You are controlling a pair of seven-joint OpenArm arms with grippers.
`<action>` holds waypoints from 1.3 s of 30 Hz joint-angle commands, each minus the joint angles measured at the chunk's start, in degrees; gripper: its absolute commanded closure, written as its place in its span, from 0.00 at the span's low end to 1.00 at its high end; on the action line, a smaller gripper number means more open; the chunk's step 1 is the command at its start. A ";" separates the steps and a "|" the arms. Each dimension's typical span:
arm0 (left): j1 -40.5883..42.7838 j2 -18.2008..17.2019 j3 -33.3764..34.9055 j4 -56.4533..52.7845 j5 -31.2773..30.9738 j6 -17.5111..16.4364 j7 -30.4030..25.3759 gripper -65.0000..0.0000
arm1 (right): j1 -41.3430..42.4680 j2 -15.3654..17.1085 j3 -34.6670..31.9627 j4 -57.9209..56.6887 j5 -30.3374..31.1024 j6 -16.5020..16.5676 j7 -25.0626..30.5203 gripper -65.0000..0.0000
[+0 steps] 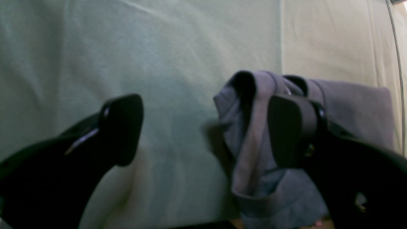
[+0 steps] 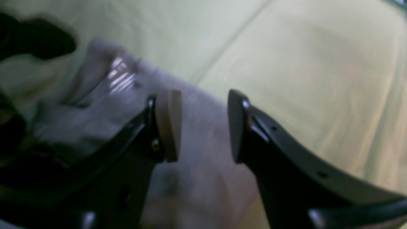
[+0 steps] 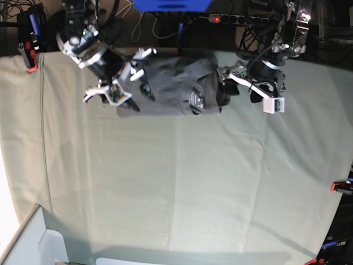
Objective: Layout the t-shirt on the table in an organized manner, then fold the t-shirt properly
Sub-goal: 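Grasp the bundle's other end with the left gripper beside the right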
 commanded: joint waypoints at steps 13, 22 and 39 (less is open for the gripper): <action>0.49 -4.31 -16.84 -1.32 -0.24 -0.32 -0.71 0.08 | 2.99 0.66 9.94 -13.69 1.15 0.14 1.94 0.62; 0.49 -3.61 -21.06 -3.70 -0.24 -5.24 -0.71 0.08 | 1.41 -0.40 8.53 -9.12 1.24 0.14 1.94 0.62; -1.36 8.00 -5.59 -2.73 -0.33 -12.10 8.60 0.08 | -0.35 -2.33 8.36 -2.26 1.06 0.14 1.68 0.62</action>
